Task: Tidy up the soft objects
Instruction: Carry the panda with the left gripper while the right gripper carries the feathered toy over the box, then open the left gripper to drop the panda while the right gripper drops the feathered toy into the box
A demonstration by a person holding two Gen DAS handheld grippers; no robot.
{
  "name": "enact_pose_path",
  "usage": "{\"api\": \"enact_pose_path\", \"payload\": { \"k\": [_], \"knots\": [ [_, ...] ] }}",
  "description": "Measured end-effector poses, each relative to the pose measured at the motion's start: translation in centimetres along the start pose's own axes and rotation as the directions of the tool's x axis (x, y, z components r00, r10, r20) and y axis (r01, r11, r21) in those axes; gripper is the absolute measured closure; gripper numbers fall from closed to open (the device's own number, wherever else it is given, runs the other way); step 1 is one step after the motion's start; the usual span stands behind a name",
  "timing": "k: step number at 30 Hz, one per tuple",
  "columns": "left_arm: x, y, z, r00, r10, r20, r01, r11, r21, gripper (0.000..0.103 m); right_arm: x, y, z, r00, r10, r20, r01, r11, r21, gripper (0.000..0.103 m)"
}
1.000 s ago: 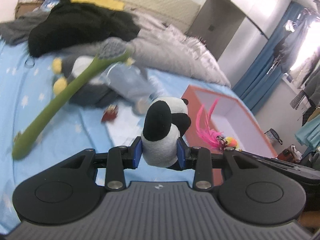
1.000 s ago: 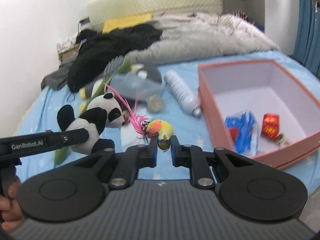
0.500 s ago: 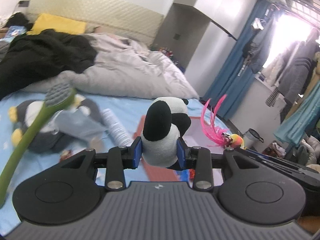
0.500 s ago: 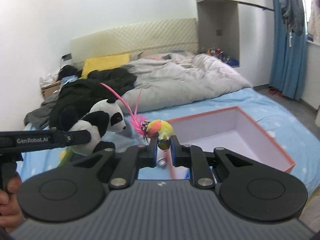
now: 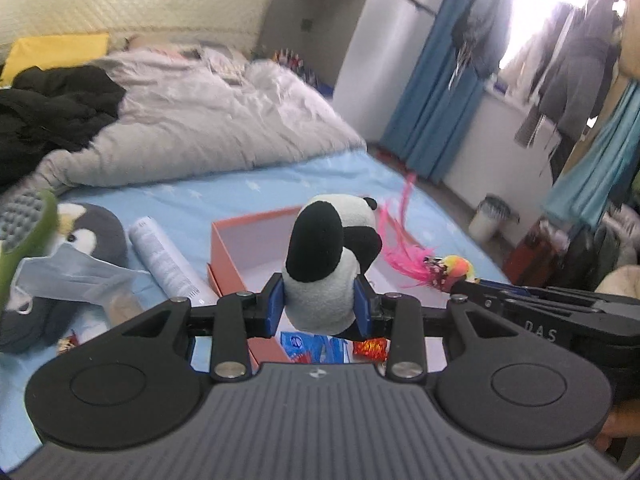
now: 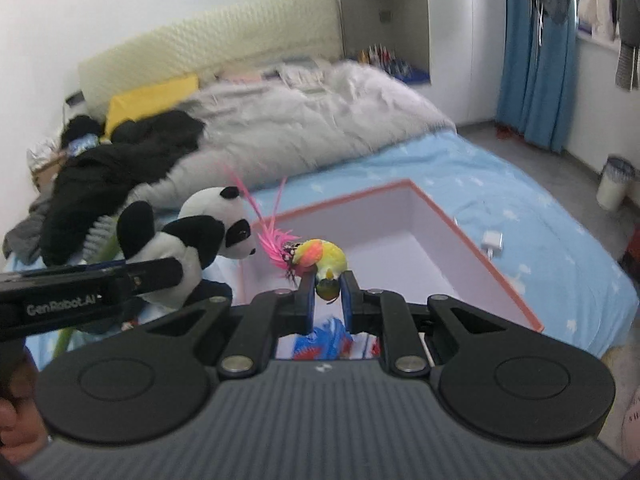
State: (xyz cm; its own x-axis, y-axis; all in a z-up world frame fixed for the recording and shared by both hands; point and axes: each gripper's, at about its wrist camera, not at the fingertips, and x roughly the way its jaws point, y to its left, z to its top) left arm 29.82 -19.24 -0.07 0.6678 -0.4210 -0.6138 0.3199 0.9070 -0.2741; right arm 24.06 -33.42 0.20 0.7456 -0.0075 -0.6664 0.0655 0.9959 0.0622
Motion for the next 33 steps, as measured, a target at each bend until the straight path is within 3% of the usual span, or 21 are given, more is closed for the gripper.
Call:
{"api": "enact_pose_path", "payload": {
  "k": [9,15,24,28,33],
  "knots": [
    [8.7,-2.0,0.6,0.986,0.007,-0.169,0.002,0.998,0.057,0.062,5.7,-4.6,-0.7,0.987,-0.049,-0.154,0.063,0.994,0.091,0.086],
    [11.7,-3.4,0.0,0.971,0.022,-0.239,0.006,0.993,0.114,0.062,7.0,-6.0,-2.1,0.973,-0.076,-0.219,0.093,0.993,0.072,0.086],
    [12.9,-3.5,-0.5,0.959,0.034,-0.281,0.0,0.993,0.12,0.058,7.4,-7.3,-2.9,0.966,-0.086,-0.245,0.113,0.989,0.099,0.084],
    [12.6,-3.3,-0.8,0.957,0.036,-0.289,0.0,0.992,0.123,0.052,7.6,-7.0,-2.8,0.96,-0.114,-0.255,0.136,0.988,0.068,0.068],
    [11.1,-3.3,-0.9,0.966,0.034,-0.257,0.001,0.991,0.133,0.052,7.0,-6.6,-3.0,0.967,-0.106,-0.232,0.123,0.991,0.06,0.068]
  ]
}}
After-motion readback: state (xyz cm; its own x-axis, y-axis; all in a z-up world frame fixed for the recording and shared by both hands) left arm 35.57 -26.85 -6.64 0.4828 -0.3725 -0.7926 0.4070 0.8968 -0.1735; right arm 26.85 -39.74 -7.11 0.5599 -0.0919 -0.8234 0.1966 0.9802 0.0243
